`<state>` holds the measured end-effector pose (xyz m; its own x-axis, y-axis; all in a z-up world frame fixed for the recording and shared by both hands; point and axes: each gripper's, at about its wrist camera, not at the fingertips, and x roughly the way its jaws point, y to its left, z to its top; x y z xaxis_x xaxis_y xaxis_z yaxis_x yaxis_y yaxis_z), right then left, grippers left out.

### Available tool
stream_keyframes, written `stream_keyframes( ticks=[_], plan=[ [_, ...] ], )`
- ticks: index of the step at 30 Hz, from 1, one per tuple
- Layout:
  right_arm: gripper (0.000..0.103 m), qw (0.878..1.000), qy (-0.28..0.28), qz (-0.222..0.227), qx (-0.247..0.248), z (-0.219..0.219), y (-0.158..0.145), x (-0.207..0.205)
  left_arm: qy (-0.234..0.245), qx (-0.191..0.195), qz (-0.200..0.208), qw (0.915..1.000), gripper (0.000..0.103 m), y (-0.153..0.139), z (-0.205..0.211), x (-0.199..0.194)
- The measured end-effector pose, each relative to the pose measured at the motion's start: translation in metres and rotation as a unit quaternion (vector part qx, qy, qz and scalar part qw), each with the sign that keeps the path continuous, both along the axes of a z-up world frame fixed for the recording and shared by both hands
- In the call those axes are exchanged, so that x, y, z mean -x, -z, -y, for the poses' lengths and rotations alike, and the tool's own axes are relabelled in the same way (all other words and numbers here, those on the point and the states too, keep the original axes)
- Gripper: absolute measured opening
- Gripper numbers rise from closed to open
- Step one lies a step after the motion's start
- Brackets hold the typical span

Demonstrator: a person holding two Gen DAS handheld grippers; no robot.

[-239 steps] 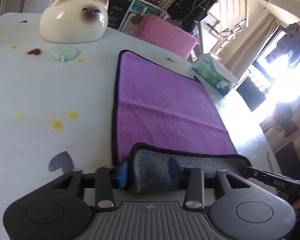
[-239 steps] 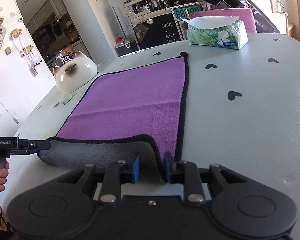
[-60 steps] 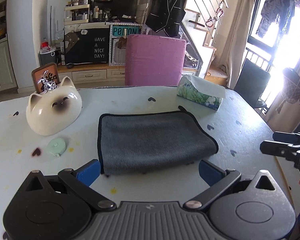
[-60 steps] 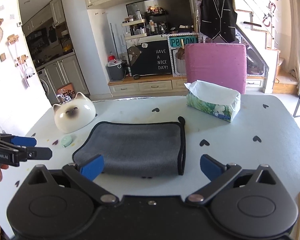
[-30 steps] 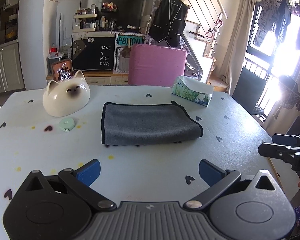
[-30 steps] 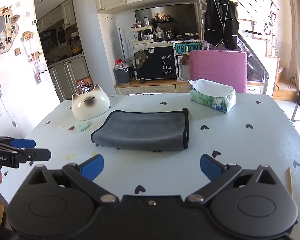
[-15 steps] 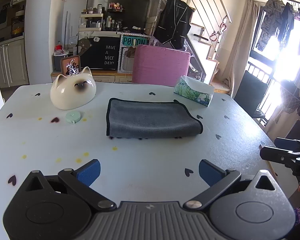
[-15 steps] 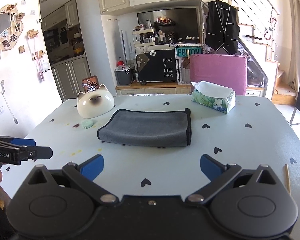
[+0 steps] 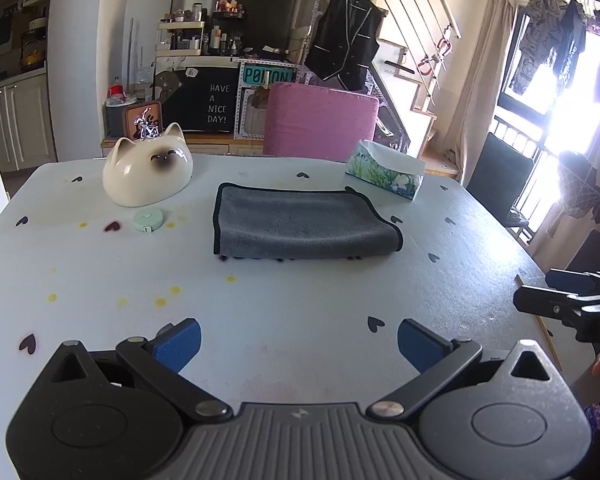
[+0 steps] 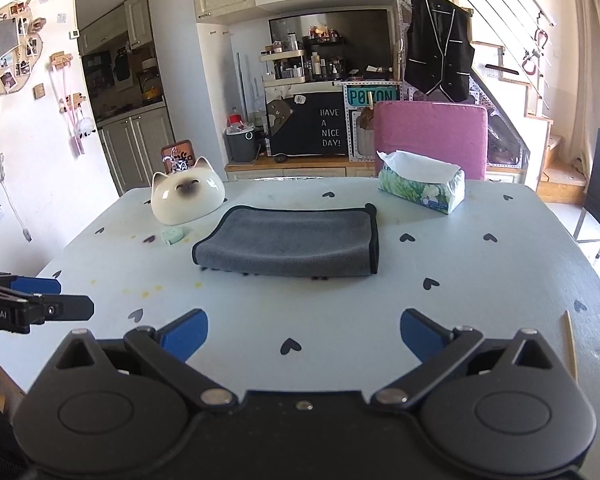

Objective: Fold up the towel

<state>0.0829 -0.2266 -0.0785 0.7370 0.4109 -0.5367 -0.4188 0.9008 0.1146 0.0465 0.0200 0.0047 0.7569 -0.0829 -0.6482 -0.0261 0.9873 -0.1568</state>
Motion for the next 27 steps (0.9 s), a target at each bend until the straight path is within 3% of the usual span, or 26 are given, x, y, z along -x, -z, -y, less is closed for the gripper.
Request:
stream_keyframes(
  ticks=[27],
  plan=[
    [0.103, 1.000, -0.003, 0.002, 0.004, -0.0013, 0.0032, 0.0014, 0.000, -0.005, 0.002, 1.0000, 0.103, 0.0011, 0.0027, 0.0015]
  ],
)
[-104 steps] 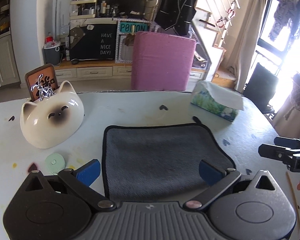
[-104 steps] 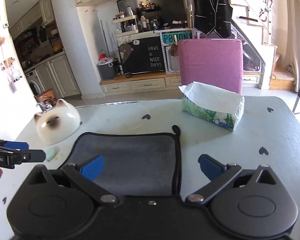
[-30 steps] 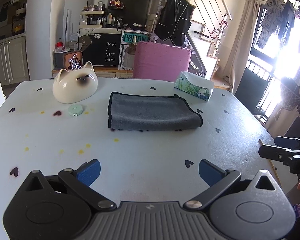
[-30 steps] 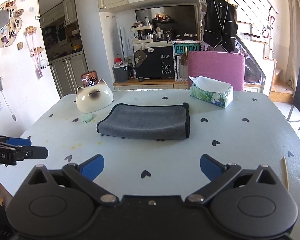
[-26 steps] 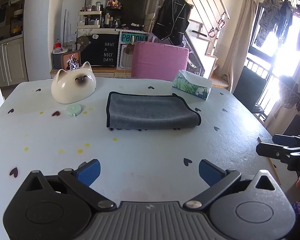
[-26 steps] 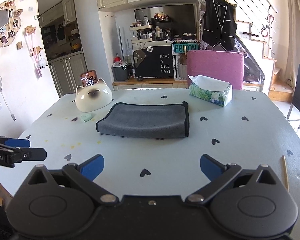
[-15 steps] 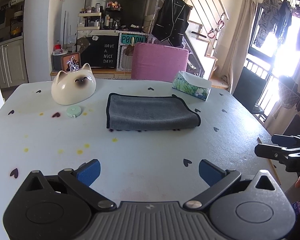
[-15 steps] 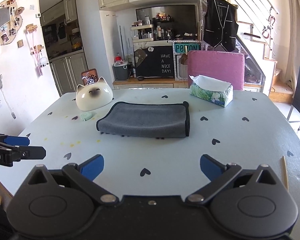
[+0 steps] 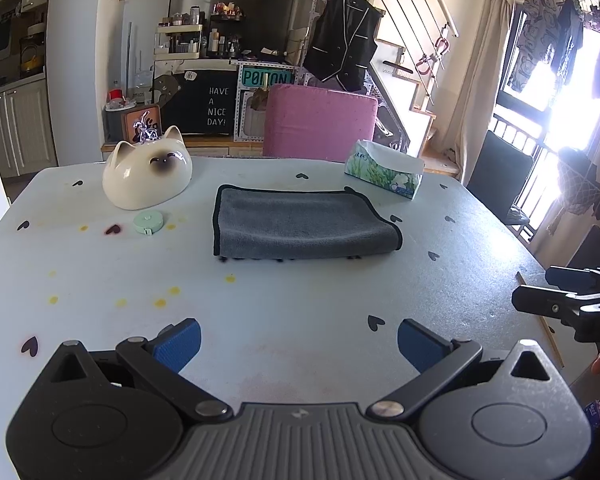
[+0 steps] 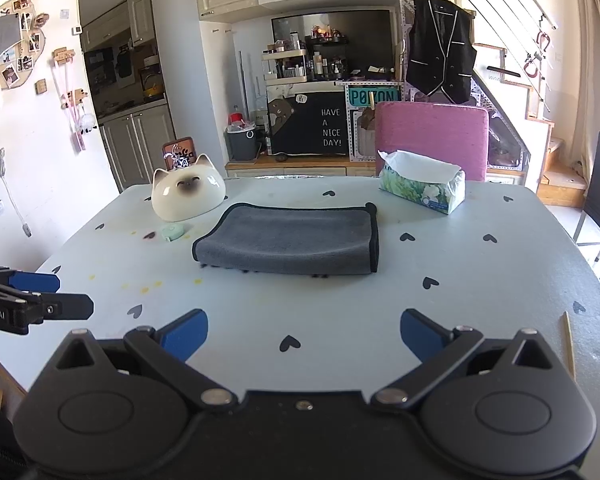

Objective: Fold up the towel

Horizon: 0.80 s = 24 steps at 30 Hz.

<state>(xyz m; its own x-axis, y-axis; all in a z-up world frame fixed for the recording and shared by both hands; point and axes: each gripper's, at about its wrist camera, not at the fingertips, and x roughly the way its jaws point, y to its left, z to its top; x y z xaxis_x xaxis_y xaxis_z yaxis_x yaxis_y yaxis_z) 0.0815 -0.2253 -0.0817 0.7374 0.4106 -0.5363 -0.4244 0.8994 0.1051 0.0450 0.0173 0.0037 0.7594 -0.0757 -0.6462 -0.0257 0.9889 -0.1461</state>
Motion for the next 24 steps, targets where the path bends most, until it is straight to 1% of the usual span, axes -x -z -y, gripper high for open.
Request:
stream_keyframes(
  ticks=[24],
  plan=[
    [0.103, 1.000, -0.003, 0.000, 0.001, -0.0005, 0.0000, 0.0016, -0.001, 0.001, 0.001, 1.0000, 0.103, 0.0005, -0.0004, 0.0009]
  ],
)
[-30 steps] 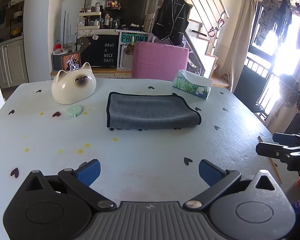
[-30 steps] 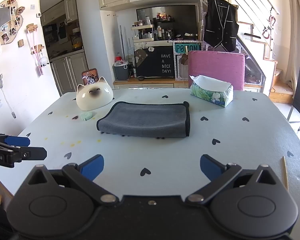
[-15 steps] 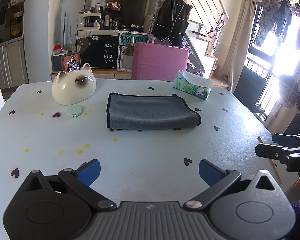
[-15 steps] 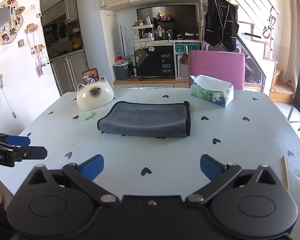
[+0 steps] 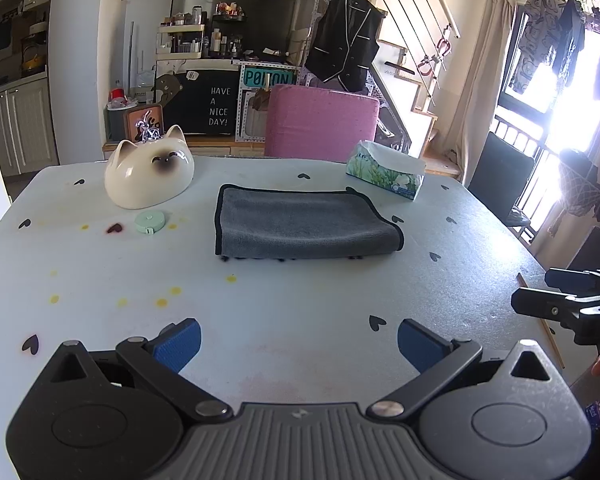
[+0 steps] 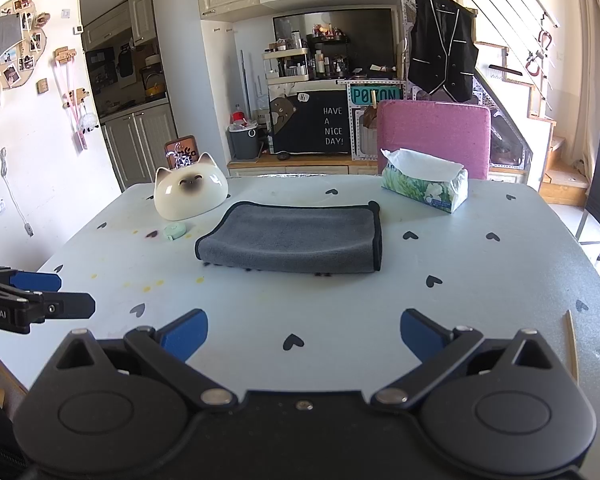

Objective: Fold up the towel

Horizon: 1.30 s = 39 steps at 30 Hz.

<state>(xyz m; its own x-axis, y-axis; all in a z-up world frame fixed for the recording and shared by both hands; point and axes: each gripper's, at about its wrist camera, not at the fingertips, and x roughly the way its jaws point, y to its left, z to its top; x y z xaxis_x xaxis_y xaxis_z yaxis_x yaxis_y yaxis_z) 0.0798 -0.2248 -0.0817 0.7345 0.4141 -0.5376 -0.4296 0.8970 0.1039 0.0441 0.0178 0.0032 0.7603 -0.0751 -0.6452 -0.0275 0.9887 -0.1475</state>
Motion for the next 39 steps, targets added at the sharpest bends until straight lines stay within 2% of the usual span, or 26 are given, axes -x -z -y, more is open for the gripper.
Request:
stream_keyframes(
  ticks=[39],
  plan=[
    [0.103, 1.000, 0.001, -0.001, 0.000, 0.0002, -0.0013, -0.0001, 0.000, -0.001, -0.003, 1.0000, 0.103, 0.0030, 0.0000, 0.0007]
  ],
)
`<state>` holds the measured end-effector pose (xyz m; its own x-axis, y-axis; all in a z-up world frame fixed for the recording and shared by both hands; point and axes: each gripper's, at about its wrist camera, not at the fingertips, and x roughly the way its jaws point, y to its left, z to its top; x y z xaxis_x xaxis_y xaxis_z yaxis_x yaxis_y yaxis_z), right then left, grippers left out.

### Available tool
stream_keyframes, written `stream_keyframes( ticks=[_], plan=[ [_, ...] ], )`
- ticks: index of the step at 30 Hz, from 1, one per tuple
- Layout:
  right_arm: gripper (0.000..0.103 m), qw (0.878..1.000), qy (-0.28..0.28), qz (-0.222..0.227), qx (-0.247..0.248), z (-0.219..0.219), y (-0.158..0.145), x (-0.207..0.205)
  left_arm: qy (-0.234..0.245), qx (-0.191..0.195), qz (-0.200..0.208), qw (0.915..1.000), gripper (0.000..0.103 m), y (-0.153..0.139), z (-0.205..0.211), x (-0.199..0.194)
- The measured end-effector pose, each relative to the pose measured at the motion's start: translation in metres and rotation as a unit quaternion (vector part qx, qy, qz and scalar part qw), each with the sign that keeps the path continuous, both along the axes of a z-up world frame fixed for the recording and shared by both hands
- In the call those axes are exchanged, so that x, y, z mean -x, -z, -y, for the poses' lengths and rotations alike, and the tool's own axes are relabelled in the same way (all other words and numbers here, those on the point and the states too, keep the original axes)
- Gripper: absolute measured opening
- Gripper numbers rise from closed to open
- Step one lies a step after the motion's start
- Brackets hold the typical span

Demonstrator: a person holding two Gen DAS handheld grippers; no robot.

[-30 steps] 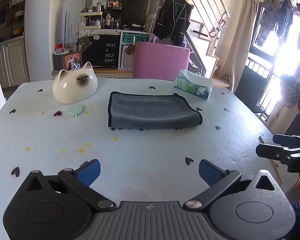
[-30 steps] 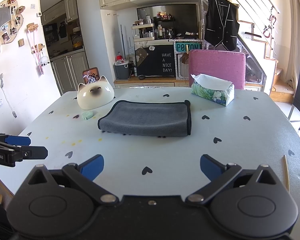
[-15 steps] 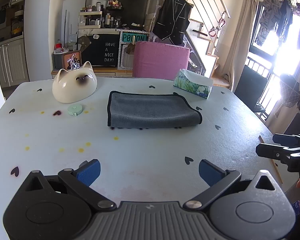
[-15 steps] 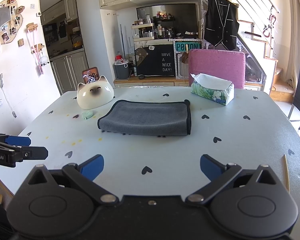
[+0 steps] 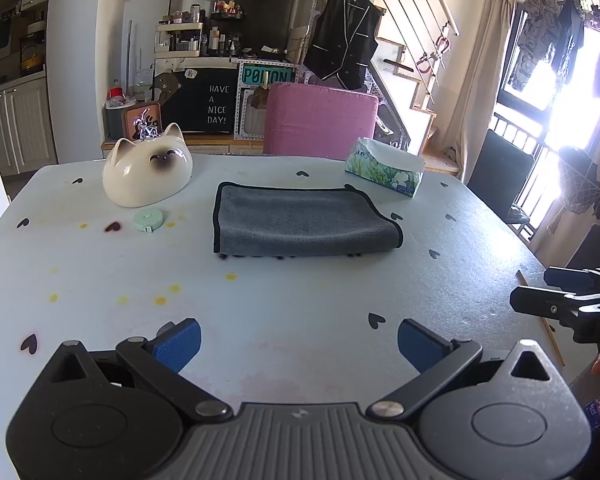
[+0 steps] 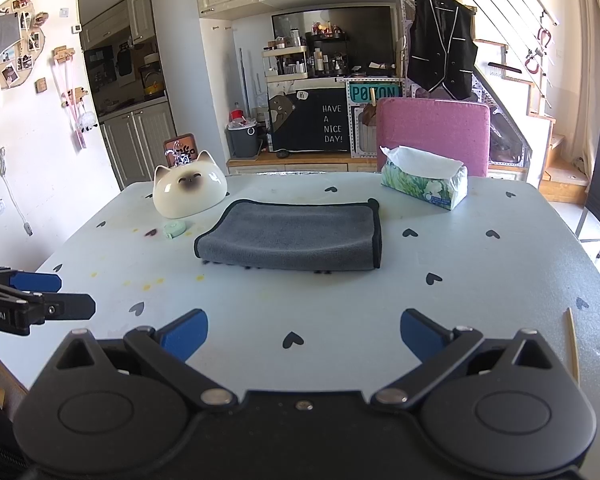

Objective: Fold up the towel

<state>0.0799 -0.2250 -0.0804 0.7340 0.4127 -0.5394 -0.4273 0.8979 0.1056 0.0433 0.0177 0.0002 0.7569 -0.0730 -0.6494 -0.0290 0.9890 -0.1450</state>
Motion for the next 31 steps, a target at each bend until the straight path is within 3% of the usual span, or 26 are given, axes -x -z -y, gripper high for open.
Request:
stream_keyframes(
  ticks=[31],
  plan=[
    [0.103, 1.000, -0.001, -0.002, -0.001, 0.0002, -0.0003, 0.0001, -0.001, -0.010, -0.001, 0.9999, 0.103, -0.0013, 0.0034, 0.0013]
  ],
)
